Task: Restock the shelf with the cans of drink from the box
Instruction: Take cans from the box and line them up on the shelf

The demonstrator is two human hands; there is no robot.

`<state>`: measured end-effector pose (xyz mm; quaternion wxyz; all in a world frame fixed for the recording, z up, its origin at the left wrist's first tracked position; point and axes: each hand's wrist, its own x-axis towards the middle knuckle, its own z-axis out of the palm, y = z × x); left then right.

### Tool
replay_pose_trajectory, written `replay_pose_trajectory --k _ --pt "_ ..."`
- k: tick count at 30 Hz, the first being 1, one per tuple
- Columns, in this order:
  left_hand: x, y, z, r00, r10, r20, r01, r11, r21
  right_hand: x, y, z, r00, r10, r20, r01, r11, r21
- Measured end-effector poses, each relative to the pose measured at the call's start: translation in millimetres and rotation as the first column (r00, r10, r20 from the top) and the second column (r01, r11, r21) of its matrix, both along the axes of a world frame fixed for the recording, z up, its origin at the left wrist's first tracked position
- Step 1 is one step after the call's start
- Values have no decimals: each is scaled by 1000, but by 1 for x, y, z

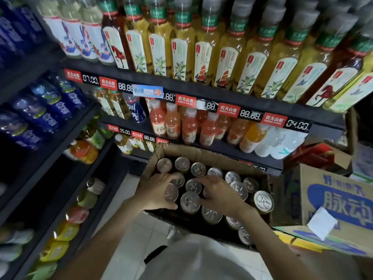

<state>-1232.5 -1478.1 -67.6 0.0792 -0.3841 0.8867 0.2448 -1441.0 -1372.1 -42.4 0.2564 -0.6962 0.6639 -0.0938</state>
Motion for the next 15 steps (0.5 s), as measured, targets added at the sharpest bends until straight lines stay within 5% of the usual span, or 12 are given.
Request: replay_pose_trajectory --k 3,9,12,15 --pt "12 8 -21 998 61 13 -62 987 152 21 6 -12 988 26 -149 -21 999 39" --pt "19 16 -43 933 247 -262 -218 967 135 44 6 -30 948 -53 -315 86 992 94" --pt "22 17 -43 899 291 -326 -252 955 157 44 5 -32 955 -115 -272 128 991 32" --pt "24 13 -29 779 484 -399 -353 864 359 38 2 -17 962 -266 -62 262 963 -60"
